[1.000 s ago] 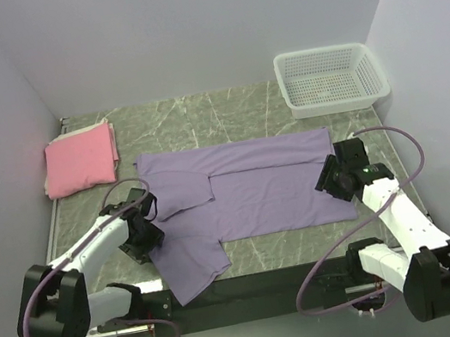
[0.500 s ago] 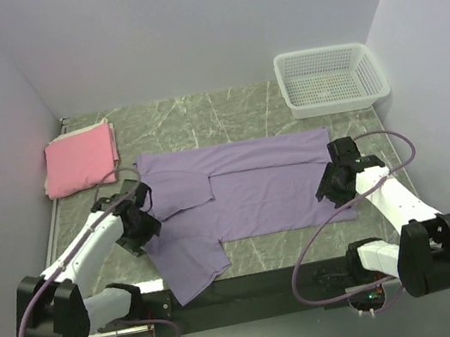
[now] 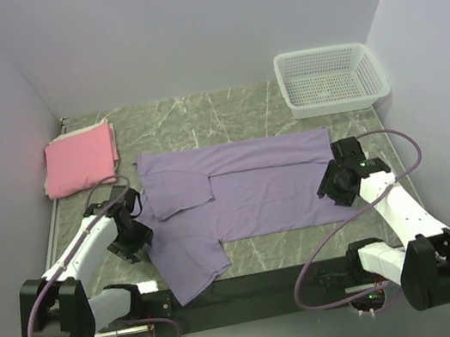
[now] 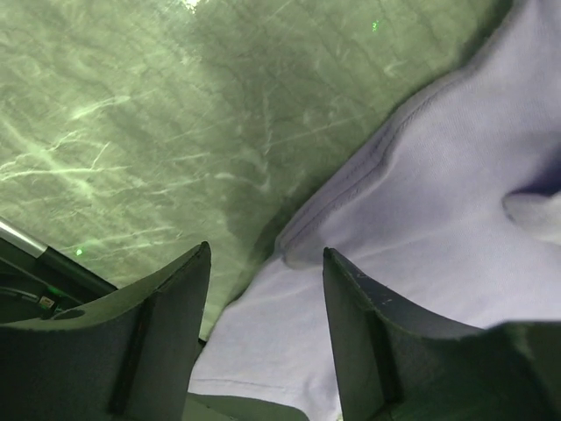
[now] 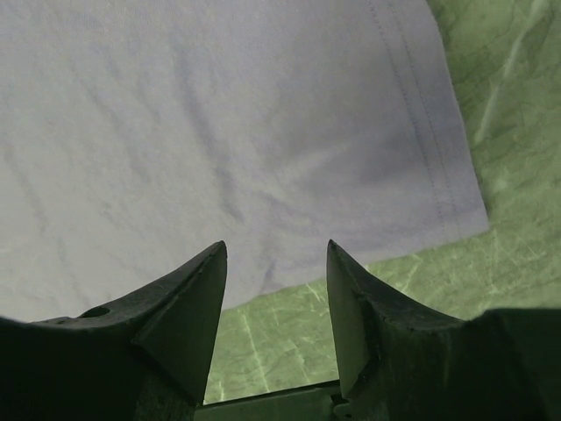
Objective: Fold and stack the t-shirts
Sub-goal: Fold the tshirt
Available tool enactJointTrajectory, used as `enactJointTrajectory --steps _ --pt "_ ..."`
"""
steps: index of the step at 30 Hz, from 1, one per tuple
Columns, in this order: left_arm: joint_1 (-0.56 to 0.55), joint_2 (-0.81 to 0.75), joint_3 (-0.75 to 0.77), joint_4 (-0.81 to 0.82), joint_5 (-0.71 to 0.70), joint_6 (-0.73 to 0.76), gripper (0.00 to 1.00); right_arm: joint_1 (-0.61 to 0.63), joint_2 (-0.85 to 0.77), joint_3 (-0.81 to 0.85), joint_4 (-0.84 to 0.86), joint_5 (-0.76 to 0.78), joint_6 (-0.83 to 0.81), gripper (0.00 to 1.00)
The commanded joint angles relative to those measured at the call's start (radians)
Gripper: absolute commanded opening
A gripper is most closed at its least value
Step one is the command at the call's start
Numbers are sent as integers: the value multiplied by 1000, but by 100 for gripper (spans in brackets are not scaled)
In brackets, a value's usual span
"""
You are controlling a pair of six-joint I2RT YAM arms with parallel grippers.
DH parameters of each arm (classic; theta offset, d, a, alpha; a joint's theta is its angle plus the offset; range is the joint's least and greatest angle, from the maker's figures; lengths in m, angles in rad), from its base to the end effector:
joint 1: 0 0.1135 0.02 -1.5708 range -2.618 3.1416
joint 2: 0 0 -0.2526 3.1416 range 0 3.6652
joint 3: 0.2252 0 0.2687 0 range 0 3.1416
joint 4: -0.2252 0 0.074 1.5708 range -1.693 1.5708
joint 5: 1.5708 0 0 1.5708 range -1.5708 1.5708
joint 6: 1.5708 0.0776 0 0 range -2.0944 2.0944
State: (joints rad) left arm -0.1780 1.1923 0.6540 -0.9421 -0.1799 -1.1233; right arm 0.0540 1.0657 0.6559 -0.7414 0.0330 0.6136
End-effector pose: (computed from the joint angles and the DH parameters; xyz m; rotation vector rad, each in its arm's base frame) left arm 0.1952 -0.0210 0.1157 -1.3574 2.6283 0.1312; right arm 0.2235 0.0095 0.1468 0.7634 2.6219 0.1479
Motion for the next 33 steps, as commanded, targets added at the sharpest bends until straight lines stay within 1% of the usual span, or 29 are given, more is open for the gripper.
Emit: enactJointTrajectory --steps 1,7,12,13,15,18,21,22,24,25,26,29,33 --pt "3 -45 10 -41 -3 -10 59 -11 -47 22 -45 25 9 56" --pt "2 32 -11 29 42 23 57 -32 -47 19 -59 48 9 56" --pt "-2 53 -30 71 56 30 56 -49 0 13 -49 59 17 56" --pt "-5 81 -31 74 63 31 56 -89 13 13 -50 62 14 56" --pt "-11 119 -30 75 63 31 56 -114 54 17 -56 76 15 55" --pt "-20 130 -33 81 53 26 52 -149 102 19 -61 79 17 54" --pt "-21 113 -37 72 51 13 36 -163 132 27 -87 87 29 52" --pt "-21 109 -34 71 49 10 26 -163 134 28 -93 102 41 52" --pt "-21 95 -34 68 39 7 15 -166 139 28 -105 119 55 51" --pt "-21 95 -31 68 37 7 6 -166 143 28 -107 137 64 50" --pt "-21 93 -30 68 39 8 1 -167 160 34 -121 142 69 50" --pt "-21 89 -27 63 42 10 1 -178 189 48 -162 162 87 49" --pt "-21 72 -33 71 43 5 1 -198 175 57 -194 199 103 48"
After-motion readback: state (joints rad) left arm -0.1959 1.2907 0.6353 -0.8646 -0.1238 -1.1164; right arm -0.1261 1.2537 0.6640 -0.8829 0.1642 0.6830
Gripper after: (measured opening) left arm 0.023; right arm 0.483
